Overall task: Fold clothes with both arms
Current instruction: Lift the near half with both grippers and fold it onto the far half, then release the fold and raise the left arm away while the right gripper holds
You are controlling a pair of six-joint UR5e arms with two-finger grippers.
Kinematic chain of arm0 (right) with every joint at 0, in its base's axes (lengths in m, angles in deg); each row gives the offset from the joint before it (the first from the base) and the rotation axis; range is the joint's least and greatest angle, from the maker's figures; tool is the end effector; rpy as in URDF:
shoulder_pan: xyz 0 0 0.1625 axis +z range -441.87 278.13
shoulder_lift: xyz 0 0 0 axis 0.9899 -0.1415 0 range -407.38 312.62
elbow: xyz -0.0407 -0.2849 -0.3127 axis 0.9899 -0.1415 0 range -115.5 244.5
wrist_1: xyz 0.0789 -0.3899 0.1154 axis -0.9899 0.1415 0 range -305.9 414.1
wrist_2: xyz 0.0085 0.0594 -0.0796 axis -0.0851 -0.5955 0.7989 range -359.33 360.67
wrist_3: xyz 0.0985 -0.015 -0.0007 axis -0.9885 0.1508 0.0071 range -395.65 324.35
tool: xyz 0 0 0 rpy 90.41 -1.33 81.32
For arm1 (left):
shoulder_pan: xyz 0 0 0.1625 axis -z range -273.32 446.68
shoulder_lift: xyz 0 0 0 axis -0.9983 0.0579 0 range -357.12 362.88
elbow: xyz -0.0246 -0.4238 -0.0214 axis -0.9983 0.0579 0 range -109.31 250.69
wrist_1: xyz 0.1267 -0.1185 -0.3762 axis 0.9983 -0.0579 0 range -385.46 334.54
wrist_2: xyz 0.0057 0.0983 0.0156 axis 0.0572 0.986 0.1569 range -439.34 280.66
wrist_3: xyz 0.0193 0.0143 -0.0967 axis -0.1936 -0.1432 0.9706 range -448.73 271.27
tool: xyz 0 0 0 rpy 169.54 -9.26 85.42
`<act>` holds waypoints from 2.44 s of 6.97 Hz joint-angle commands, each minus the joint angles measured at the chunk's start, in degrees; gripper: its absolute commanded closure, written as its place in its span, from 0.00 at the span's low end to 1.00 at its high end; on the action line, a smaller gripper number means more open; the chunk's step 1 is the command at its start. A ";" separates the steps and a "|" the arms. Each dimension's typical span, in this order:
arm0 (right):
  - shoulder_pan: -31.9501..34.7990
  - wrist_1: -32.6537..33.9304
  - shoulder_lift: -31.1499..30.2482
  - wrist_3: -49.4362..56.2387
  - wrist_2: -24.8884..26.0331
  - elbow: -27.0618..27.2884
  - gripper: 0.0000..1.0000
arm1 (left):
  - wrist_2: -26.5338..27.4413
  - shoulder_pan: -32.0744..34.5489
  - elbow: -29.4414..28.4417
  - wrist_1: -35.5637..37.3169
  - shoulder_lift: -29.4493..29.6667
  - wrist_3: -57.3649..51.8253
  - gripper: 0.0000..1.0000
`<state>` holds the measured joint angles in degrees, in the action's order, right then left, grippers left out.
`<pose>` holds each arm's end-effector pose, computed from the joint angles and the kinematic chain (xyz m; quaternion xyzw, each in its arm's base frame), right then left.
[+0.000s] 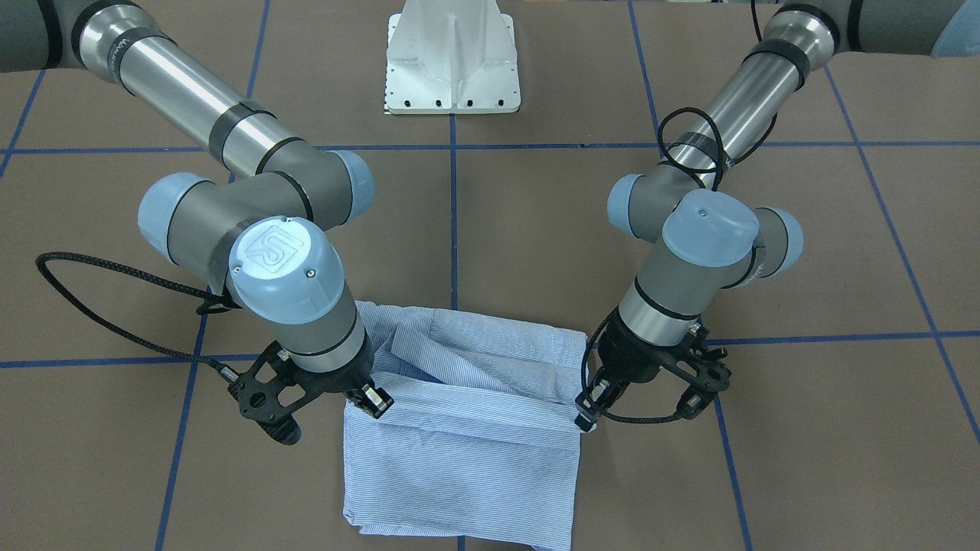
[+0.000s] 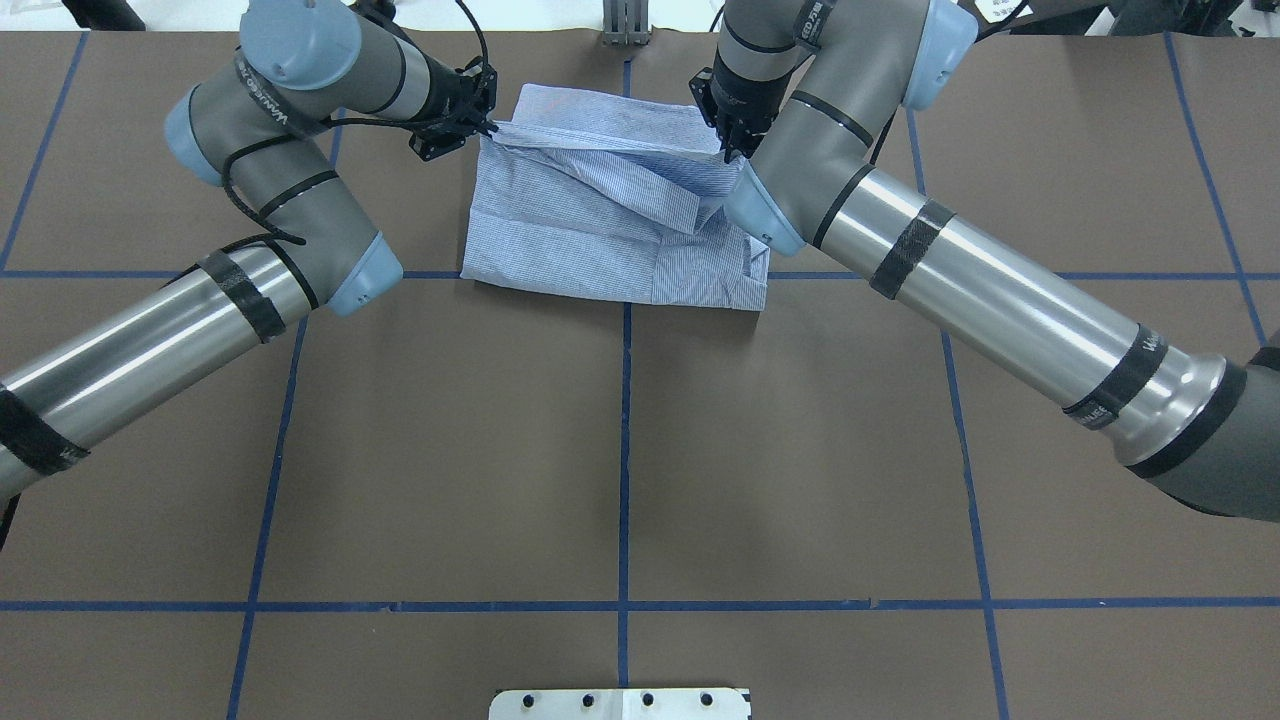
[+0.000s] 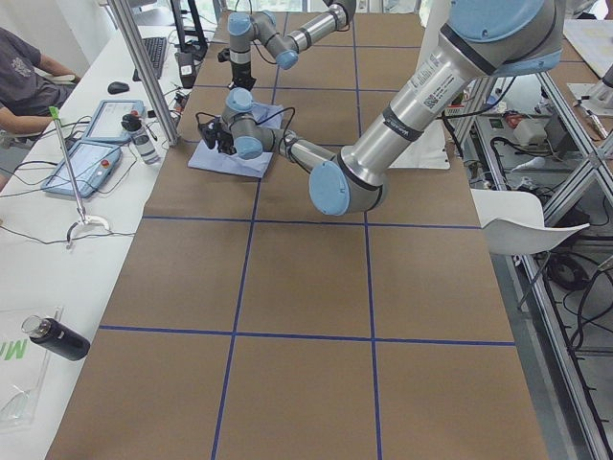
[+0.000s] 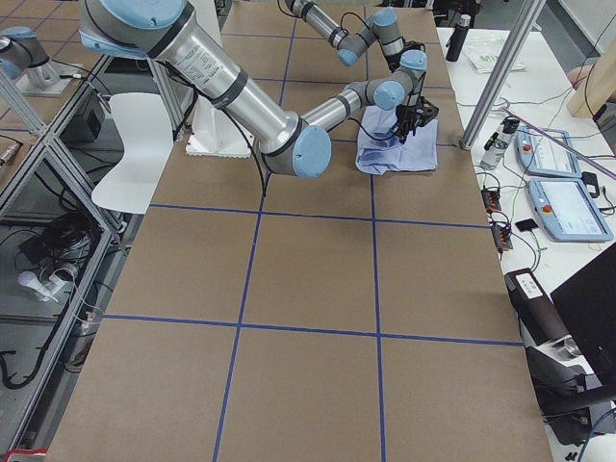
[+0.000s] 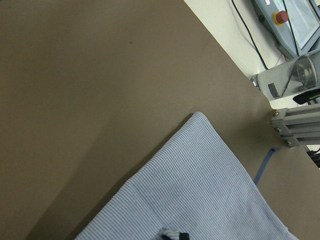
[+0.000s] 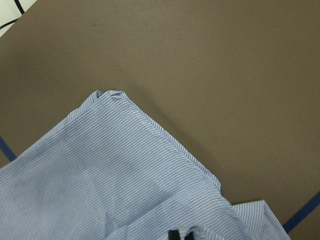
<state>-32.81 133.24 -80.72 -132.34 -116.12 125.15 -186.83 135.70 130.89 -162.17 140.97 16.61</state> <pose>-0.4816 -0.6900 0.2244 -0.0892 -0.3757 0.3628 0.8481 0.4577 -0.6845 0.2731 0.0311 0.5455 -0.3748 0.7490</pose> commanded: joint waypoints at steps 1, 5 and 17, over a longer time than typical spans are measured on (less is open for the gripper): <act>0.25 -3.38 1.16 2.20 0.16 -5.79 1.00 | 1.67 0.02 -6.84 -3.11 3.94 -0.39 1.00; 0.51 -4.26 3.63 3.69 0.69 -10.89 1.00 | 3.52 -0.15 -12.30 -7.07 5.79 -1.45 1.00; 0.34 -10.05 1.88 12.45 -1.86 -2.65 0.00 | -13.18 11.98 14.83 -7.51 -16.23 -18.47 0.25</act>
<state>-31.90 124.12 -78.22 -123.95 -118.08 121.58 -200.24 147.30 142.18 -169.36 129.11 1.89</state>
